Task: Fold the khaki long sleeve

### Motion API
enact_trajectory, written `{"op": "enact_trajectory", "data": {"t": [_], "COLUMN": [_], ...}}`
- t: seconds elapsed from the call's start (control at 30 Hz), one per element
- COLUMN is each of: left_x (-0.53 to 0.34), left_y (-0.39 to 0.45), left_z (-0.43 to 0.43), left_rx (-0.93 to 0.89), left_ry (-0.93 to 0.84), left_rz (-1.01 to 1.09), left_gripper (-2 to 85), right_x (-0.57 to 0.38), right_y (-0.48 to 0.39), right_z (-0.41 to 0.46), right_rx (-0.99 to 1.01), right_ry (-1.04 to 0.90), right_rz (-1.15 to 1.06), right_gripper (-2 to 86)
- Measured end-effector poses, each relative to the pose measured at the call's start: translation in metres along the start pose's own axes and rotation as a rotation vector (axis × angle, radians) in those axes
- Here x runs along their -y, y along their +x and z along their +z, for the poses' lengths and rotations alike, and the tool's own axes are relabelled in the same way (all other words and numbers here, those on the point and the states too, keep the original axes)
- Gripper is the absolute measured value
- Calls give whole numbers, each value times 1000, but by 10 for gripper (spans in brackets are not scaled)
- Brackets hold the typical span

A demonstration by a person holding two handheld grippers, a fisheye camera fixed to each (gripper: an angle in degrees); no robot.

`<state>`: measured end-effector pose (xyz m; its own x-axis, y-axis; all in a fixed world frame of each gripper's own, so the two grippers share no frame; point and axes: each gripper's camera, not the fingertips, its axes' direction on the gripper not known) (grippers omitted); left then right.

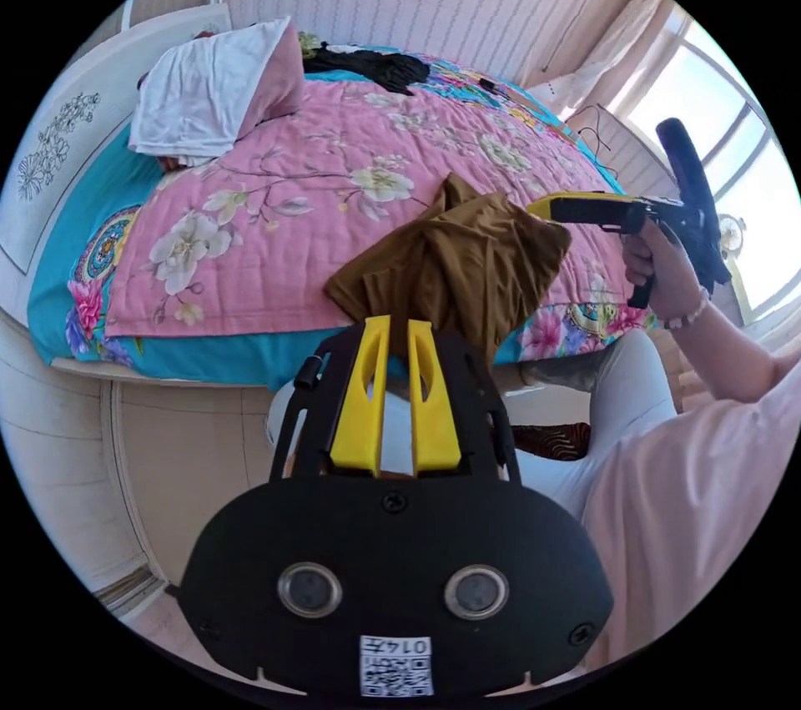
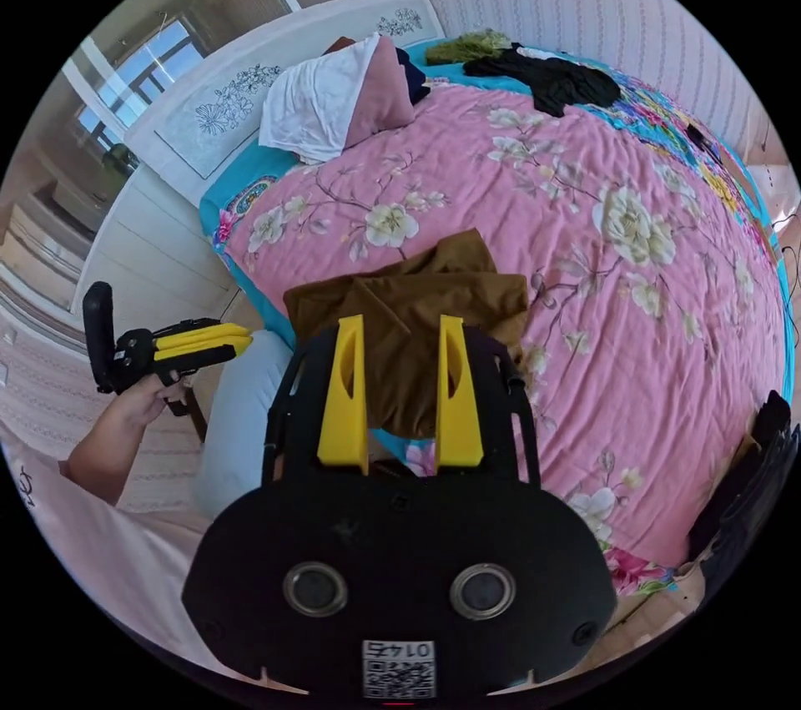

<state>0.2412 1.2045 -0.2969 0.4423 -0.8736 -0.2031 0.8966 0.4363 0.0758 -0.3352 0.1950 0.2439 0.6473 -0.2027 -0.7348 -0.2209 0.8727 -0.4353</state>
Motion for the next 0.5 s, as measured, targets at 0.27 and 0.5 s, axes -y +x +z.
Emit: {"op": "enact_trajectory", "data": {"t": [0.27,0.5], "left_x": [62,67], "left_y": [0,11], "left_z": [62,54], "left_rx": [-27,10], "left_ry": [-187,-192], "left_rz": [12,68], "left_gripper": [57,-9], "right_x": [-17,-111], "right_y": [18,116], "right_z": [88,0], "right_rx": [131,252], "right_ry": [-245,-42], "right_rz": [-24,132], "right_gripper": [100,5]}}
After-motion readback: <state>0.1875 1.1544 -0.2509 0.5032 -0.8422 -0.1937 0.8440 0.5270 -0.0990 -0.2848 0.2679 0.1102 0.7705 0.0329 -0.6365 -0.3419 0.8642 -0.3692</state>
